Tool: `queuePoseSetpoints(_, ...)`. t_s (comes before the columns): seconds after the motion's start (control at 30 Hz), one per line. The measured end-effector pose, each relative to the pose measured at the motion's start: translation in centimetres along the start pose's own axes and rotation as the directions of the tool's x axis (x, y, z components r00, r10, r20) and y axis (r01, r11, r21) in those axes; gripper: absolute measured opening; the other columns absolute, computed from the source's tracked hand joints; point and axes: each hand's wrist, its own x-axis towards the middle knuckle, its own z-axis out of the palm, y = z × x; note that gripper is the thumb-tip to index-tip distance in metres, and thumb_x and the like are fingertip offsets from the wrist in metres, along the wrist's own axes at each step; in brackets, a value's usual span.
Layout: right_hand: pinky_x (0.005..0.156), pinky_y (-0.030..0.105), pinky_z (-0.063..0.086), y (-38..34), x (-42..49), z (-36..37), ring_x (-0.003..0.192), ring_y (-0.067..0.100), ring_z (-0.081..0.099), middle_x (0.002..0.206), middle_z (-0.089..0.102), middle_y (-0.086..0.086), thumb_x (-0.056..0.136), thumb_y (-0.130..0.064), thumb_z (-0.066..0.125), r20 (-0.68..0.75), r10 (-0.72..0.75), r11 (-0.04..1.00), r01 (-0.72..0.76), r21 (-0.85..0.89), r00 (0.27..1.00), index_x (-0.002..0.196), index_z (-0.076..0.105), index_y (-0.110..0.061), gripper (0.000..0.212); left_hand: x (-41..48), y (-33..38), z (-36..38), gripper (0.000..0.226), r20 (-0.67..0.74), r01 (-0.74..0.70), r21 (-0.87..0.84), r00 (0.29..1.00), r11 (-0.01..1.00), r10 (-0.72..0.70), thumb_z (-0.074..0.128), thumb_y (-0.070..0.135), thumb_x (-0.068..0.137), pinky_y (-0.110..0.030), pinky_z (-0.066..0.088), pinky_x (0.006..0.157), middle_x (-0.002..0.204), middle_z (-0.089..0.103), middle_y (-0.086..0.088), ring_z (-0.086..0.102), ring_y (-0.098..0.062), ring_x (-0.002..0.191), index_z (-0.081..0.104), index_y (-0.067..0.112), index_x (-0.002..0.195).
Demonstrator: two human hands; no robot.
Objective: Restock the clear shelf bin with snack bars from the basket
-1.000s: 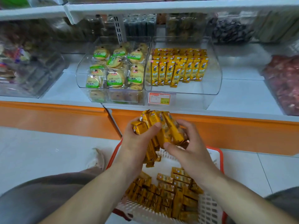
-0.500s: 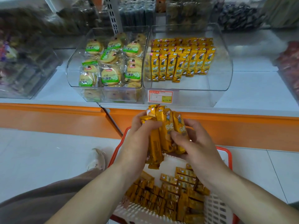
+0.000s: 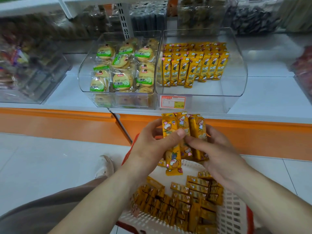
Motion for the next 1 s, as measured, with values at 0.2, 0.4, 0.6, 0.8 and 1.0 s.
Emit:
queuePoseSetpoints(0.2, 0.081, 0.041, 0.059, 0.6, -0.4, 0.5, 0.1, 0.026, 0.073, 0.108, 0.076, 0.006, 0.073, -0.027, 0.08, 0.073, -0.012, 0.998, 0.016, -0.058, 0.997, 0.107, 0.073, -0.03, 0.034, 0.1, -0.3, 0.3, 0.076, -0.111, 0.047, -0.08, 0.992, 0.996, -0.056, 0.084, 0.059, 0.058, -0.054, 0.061, 0.089, 0.109, 0.078, -0.003, 0.077, -0.025, 0.098, 0.066, 0.018, 0.12)
queuePoseSetpoints(0.4, 0.082, 0.036, 0.056, 1.5, -0.8, 0.8, 0.093, 0.014, 0.074, 0.103, 0.076, -0.007, 0.071, -0.04, 0.086, 0.009, -0.022, 0.958, 0.024, -0.287, 1.0, 0.111, 0.07, -0.035, 0.044, 0.5, -1.2, 0.6, 0.08, -0.156, 0.045, -0.087, 0.986, 0.995, -0.059, 0.086, 0.03, 0.059, -0.053, 0.063, 0.08, 0.093, 0.078, 0.0, 0.078, -0.025, 0.087, 0.052, 0.032, 0.131)
queuePoseSetpoints(0.6, 0.075, 0.036, 0.058, 0.7, -0.2, 0.5, 0.091, 0.015, 0.073, 0.101, 0.076, -0.004, 0.061, -0.073, 0.078, -0.057, -0.042, 0.972, 0.027, -0.234, 0.997, 0.107, 0.072, -0.035, 0.06, 0.9, 0.3, 0.0, 0.078, -0.104, 0.007, -0.147, 0.994, 0.989, -0.022, 0.09, 0.021, 0.062, -0.053, 0.063, 0.081, 0.104, 0.078, -0.009, 0.078, -0.031, 0.091, 0.055, 0.03, 0.132)
queuePoseSetpoints(0.8, 0.085, 0.057, 0.057, -2.7, 0.2, 0.2, 0.096, 0.029, 0.071, 0.105, 0.069, 0.008, 0.085, -0.041, 0.074, -0.118, -0.167, 0.968, 0.141, -0.207, 0.979, 0.107, 0.069, -0.041, 0.023, 1.0, 3.3, -0.3, 0.072, -0.072, -0.034, -0.148, 0.997, 0.988, 0.023, 0.091, 0.016, 0.063, -0.045, 0.064, 0.072, 0.097, 0.079, -0.006, 0.078, -0.029, 0.087, 0.059, 0.032, 0.124)
queuePoseSetpoints(1.0, 0.08, 0.045, 0.052, -10.1, 2.5, -0.7, 0.088, 0.025, 0.071, 0.089, 0.068, 0.009, 0.074, -0.034, 0.082, -0.115, -0.324, 0.883, 0.257, -0.392, 0.939, 0.101, 0.064, -0.037, 0.032, 2.7, 7.3, -1.1, 0.059, -0.054, -0.128, -0.047, 0.991, 0.991, 0.125, 0.088, 0.011, 0.077, -0.031, 0.061, 0.058, 0.082, 0.077, 0.009, 0.077, -0.016, 0.074, 0.057, 0.04, 0.117)
